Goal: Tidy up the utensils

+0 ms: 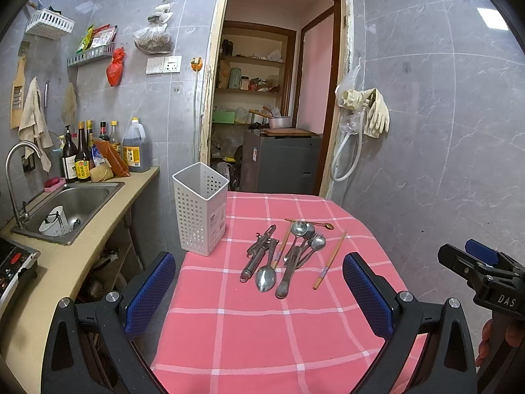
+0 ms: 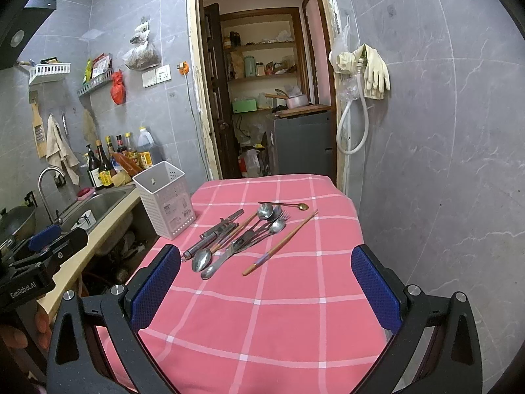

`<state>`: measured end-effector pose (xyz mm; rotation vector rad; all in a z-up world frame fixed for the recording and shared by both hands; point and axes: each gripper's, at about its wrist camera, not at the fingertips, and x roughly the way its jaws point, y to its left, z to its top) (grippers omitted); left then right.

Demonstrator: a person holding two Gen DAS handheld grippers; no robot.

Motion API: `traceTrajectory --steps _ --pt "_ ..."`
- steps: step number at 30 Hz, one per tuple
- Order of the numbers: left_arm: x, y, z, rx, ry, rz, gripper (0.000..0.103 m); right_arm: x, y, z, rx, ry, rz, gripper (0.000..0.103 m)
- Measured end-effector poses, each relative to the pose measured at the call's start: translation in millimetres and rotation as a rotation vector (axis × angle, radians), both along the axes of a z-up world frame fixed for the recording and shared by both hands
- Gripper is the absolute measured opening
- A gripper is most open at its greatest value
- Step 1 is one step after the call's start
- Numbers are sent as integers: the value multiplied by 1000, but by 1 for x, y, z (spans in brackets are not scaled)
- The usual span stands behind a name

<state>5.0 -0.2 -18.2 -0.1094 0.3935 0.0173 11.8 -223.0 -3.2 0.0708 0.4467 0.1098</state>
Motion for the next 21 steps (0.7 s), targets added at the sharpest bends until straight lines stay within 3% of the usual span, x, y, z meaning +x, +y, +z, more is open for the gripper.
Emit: traceTrajectory --steps 4,21 --pt "4 1 -6 -2 8 -3 103 10 7 -12 2 8 -4 102" --pt "57 26 -3 -1 28 -67 103 46 22 -5 -1 8 -82 102"
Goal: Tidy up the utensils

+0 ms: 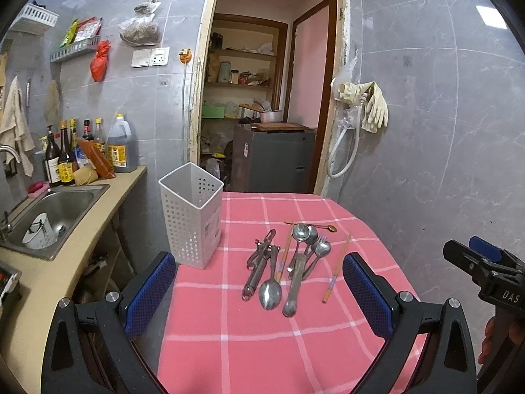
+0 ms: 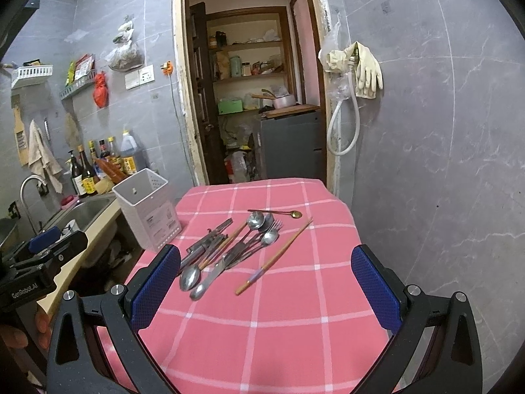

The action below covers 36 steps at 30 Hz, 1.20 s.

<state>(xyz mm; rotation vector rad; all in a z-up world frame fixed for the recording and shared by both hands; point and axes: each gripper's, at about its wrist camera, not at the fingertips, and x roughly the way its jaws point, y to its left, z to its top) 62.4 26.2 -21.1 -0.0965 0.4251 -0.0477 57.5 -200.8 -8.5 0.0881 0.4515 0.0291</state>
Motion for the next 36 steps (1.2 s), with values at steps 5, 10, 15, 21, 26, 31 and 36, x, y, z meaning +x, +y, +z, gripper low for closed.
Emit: traceTrajectory --steps 5,10,15,21,26,31,36 --pt "25 9 -2 27 -11 -40 103 20 9 2 -8 4 -34 102" --pt "50 16 -3 40 -28 -96 103 39 16 1 -24 14 -67 102" --pt "73 17 -8 37 -19 -153 103 57 16 3 -43 13 -90 102" --pt "94 10 -10 40 -34 -167 103 80 12 8 -61 -10 -93 102" --pt "109 2 -13 49 -42 -152 103 104 5 8 -51 -16 -79 102" --pt "127 -3 -21 55 -21 -124 103 134 -4 0 -49 2 -41 102" --pt "149 -11 -38 66 32 -107 103 167 -11 -20 -29 43 39 102"
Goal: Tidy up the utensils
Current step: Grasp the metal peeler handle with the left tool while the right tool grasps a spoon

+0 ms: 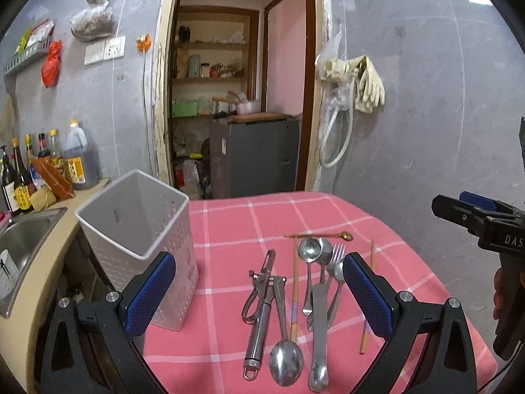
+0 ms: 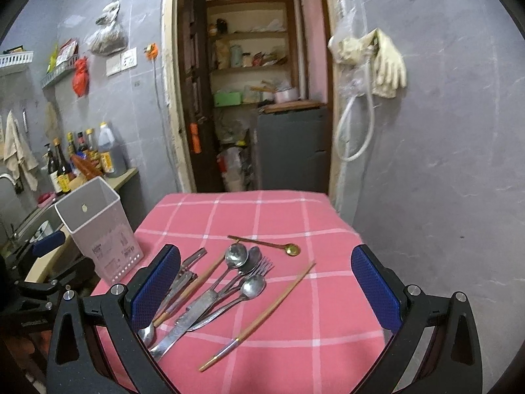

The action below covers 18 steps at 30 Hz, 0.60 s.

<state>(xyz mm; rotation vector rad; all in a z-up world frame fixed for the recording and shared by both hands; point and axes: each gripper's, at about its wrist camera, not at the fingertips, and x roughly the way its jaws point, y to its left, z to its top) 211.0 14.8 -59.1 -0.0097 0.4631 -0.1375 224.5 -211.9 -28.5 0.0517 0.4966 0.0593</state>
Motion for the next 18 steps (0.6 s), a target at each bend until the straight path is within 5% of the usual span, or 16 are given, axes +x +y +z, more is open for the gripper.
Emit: traceTrajectory --steps 7,11,18 --pt "25 -2 -33 -28 144 32 103 42 -7 -41 69 98 115 102" --pt "39 -2 -53 -59 235 36 89 65 -10 -65 102 172 145 101" --pt "65 3 -85 -110 399 53 58 96 -3 -99 134 288 183 70"
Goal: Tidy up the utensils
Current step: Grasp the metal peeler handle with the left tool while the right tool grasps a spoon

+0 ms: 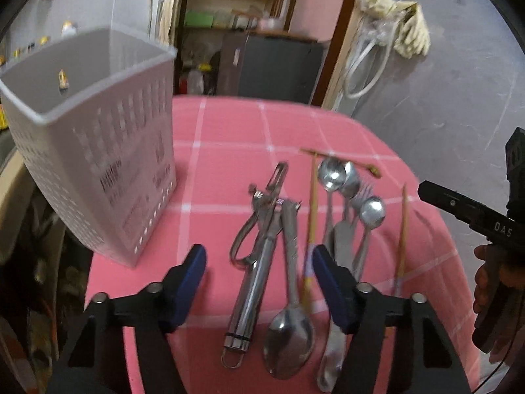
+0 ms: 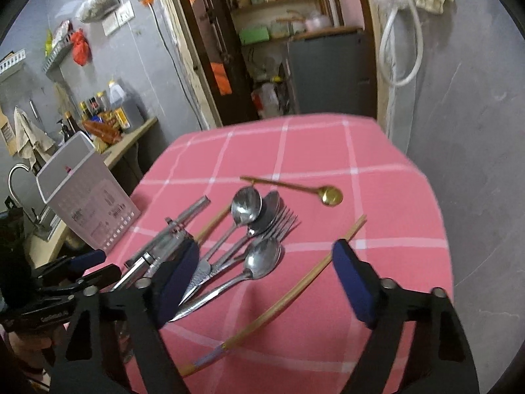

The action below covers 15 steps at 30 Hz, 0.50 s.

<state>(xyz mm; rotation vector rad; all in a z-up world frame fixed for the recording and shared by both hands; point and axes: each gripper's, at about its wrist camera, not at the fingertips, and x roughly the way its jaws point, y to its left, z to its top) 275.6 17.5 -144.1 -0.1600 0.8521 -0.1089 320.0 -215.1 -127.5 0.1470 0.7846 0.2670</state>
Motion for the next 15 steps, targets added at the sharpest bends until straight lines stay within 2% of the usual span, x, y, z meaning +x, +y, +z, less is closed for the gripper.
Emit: traceTrajectory --steps 4,9,15 --pt "6 2 -13 -14 68 10 52 14 5 -17 1 57 25 60" --pt "13 2 -25 -25 133 15 44 28 12 -34 3 111 40 54" --pt "23 -3 -27 -3 177 -10 38 41 15 -50 -2 164 55 39"
